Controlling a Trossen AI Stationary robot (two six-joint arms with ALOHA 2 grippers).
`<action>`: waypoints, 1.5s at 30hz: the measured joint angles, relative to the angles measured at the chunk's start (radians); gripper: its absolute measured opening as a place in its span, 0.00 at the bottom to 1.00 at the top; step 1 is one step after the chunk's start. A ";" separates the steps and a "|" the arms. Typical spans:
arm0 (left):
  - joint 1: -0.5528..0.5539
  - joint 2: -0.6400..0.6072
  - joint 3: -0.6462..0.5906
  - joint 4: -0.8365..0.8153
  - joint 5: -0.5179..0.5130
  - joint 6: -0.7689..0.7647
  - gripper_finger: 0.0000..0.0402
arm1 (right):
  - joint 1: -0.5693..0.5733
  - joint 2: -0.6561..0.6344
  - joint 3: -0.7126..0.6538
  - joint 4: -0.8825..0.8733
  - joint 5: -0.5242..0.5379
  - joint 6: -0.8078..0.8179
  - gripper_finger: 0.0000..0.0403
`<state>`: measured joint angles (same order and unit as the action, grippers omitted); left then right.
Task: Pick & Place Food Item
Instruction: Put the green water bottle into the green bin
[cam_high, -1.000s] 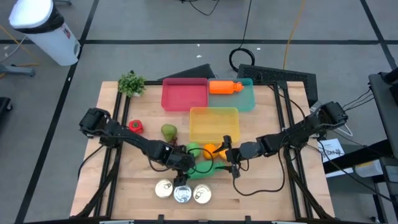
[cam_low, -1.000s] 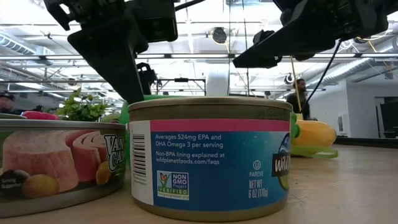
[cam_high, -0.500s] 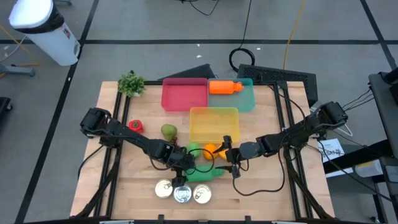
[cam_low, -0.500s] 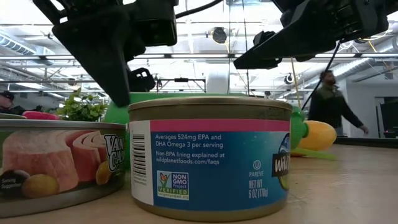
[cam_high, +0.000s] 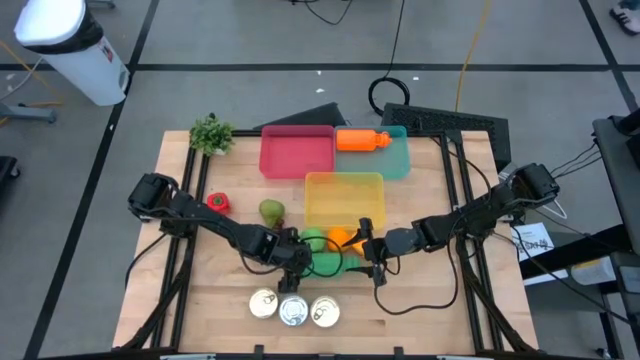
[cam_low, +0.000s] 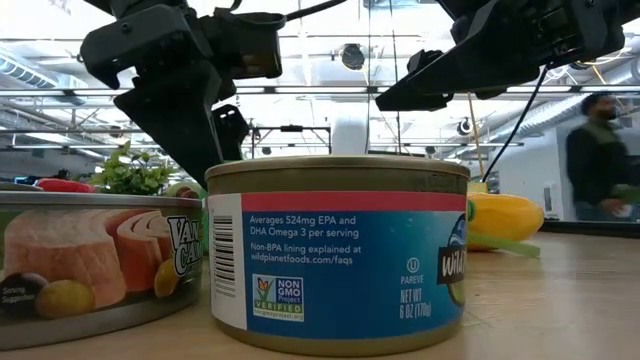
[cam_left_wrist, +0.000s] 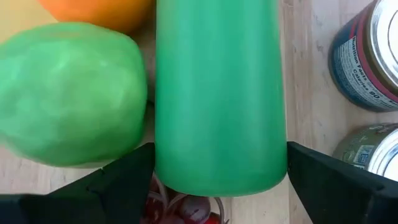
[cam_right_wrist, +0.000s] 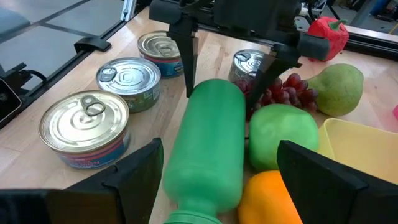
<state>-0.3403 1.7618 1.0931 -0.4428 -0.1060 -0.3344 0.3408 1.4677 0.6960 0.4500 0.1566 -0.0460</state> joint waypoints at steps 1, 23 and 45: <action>-0.002 0.000 -0.002 0.001 -0.002 0.000 0.89 | 0.000 0.000 0.000 0.000 0.000 0.000 0.73; -0.003 -0.008 -0.015 0.015 -0.044 0.050 0.60 | 0.000 0.000 0.000 -0.013 0.001 -0.029 0.73; -0.044 -0.204 -0.012 -0.016 -0.210 0.049 0.60 | 0.012 -0.167 -0.001 -0.166 0.078 0.030 0.73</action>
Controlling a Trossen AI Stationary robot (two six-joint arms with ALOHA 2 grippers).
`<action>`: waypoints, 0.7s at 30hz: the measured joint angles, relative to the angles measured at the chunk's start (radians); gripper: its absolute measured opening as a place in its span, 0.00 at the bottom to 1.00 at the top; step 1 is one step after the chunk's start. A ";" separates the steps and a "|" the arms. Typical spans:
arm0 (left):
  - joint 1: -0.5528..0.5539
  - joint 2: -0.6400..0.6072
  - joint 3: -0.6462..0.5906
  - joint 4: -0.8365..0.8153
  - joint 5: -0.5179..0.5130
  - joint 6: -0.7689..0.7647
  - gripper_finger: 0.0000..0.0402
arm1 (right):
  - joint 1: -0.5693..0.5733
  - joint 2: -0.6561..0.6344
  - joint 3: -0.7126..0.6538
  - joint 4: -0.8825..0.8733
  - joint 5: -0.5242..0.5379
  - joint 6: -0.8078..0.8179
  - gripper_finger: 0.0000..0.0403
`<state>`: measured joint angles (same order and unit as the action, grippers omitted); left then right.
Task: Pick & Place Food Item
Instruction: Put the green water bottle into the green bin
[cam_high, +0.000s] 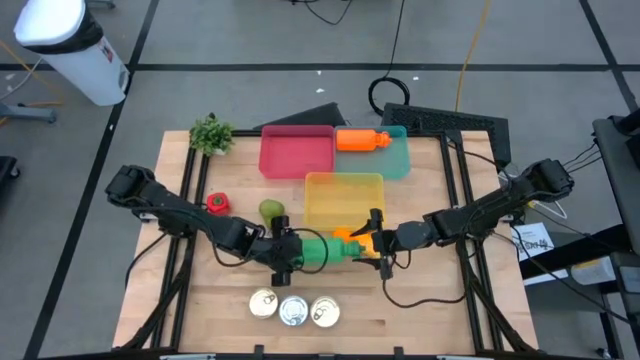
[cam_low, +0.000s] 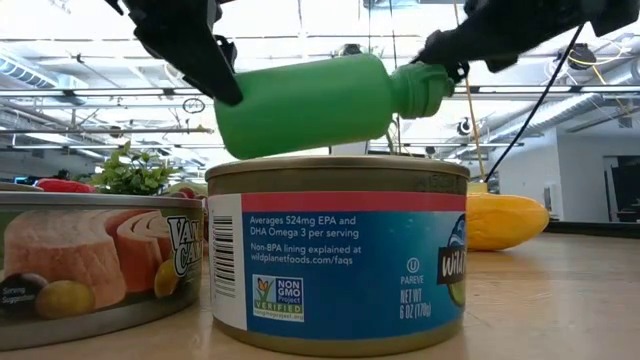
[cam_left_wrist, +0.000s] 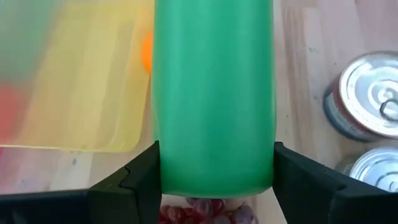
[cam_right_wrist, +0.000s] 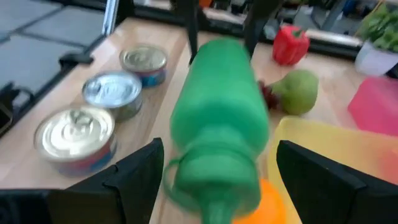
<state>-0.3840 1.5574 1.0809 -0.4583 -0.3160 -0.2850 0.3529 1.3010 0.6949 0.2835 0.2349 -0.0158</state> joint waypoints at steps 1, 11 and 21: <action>0.000 0.000 0.000 0.000 -0.001 0.004 0.60 | 0.006 0.001 0.000 -0.009 -0.002 -0.001 0.73; 0.004 0.000 0.000 0.027 -0.010 0.021 0.60 | 0.018 0.006 0.000 -0.018 0.050 -0.023 0.73; 0.012 -0.001 0.002 0.056 -0.015 0.039 0.61 | 0.015 0.007 0.000 -0.012 0.105 -0.049 0.72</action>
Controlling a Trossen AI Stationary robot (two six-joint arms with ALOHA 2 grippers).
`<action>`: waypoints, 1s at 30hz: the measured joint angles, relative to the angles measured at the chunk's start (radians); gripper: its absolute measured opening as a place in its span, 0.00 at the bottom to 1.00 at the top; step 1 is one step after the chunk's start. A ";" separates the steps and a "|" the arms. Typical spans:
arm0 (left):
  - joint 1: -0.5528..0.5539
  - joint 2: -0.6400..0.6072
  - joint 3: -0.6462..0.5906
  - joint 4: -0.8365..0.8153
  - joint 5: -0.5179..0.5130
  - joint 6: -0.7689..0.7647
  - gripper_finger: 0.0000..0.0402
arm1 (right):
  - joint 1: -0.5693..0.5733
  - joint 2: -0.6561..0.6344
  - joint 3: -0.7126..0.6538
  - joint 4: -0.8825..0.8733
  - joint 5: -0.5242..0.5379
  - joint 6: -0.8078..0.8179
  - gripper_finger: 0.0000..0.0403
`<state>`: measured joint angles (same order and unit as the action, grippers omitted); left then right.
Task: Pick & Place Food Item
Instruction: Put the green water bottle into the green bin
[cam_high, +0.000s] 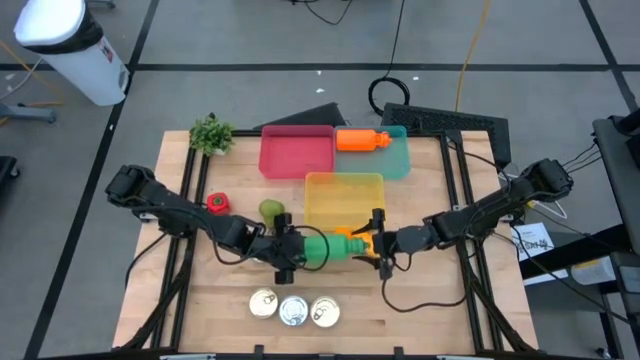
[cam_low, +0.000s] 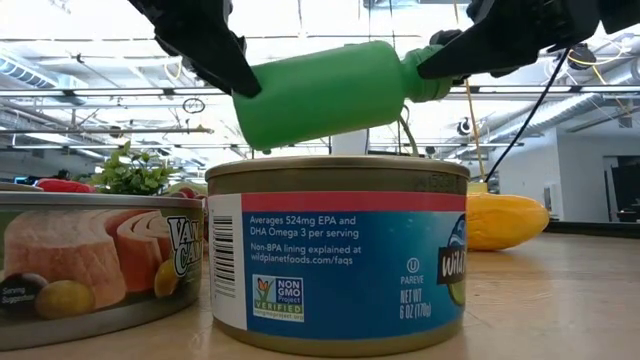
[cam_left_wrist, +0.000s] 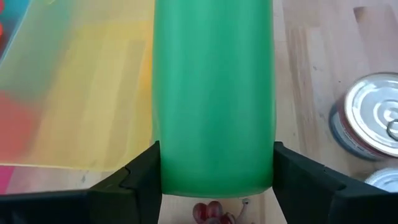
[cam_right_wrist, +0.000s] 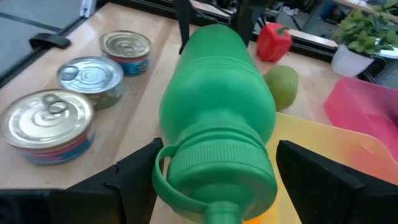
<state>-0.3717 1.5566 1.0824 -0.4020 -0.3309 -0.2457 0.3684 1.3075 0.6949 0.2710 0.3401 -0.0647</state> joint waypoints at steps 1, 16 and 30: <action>0.000 0.000 0.000 0.000 -0.001 0.000 0.61 | 0.000 0.000 0.000 0.001 -0.001 0.000 0.70; 0.004 0.000 0.000 0.030 0.004 -0.023 0.78 | 0.000 0.000 0.000 0.008 -0.009 0.004 0.49; 0.008 -0.223 0.027 0.038 0.097 0.128 0.93 | 0.000 -0.132 0.000 -0.088 0.030 0.056 0.49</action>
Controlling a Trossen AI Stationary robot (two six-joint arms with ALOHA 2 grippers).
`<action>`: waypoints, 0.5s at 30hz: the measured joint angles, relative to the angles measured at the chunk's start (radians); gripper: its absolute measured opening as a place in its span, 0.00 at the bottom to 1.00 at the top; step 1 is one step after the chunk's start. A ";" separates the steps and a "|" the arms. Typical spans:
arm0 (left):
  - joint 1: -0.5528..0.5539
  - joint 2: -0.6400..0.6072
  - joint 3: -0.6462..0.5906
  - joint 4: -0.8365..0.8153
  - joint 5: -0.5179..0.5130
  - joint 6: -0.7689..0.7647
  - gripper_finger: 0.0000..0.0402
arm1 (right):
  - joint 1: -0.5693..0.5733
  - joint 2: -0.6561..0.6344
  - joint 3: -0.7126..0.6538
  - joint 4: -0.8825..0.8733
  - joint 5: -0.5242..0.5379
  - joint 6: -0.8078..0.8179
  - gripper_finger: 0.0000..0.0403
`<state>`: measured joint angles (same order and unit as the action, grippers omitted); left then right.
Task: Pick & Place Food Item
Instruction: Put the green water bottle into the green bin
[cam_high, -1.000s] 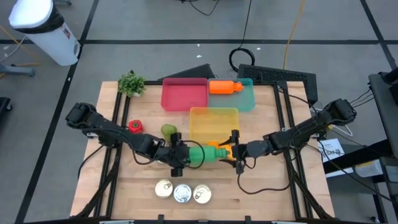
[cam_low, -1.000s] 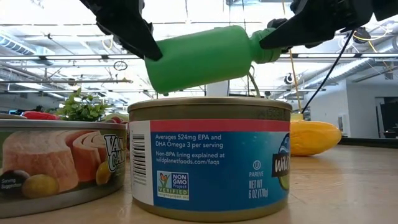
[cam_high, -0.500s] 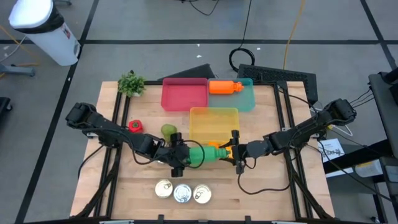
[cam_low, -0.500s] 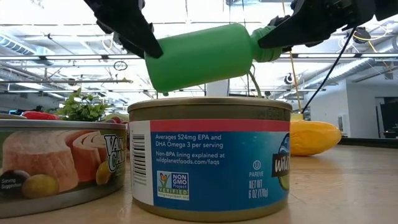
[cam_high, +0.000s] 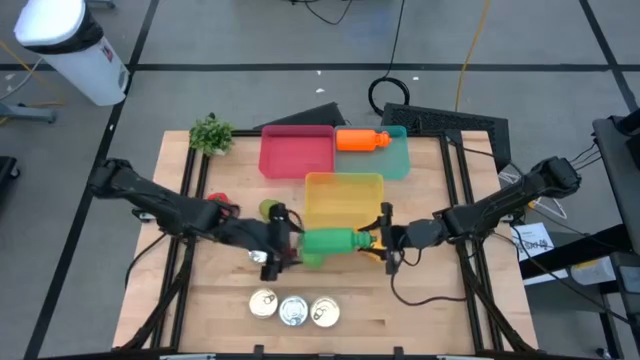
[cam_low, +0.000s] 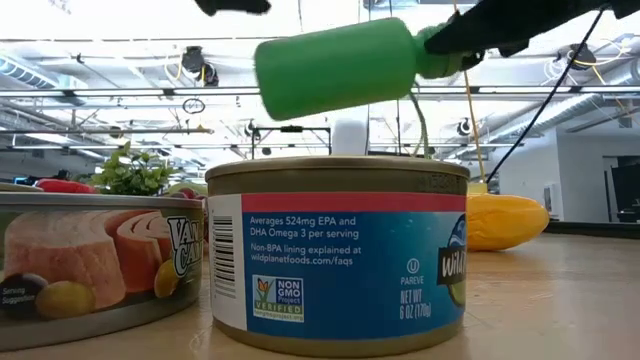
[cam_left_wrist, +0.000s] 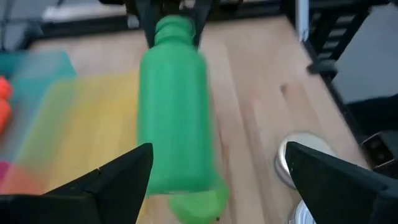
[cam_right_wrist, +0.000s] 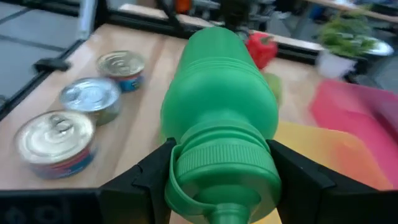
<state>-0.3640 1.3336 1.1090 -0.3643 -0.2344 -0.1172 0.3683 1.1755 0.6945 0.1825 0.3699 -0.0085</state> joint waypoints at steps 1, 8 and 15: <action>-0.001 -0.027 -0.015 0.008 -0.001 0.013 0.93 | -0.001 -0.015 0.000 0.002 0.007 0.008 0.49; 0.018 -0.193 -0.223 0.221 -0.037 0.087 0.91 | -0.044 -0.143 -0.072 0.015 0.141 -0.038 0.49; 0.068 -0.340 -0.403 0.342 -0.113 0.090 0.93 | -0.239 -0.294 -0.130 -0.009 0.154 -0.092 0.49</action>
<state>-0.2965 0.9940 0.7061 -0.0221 -0.3474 -0.0276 0.1291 0.8817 0.5644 0.1740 0.5234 -0.1003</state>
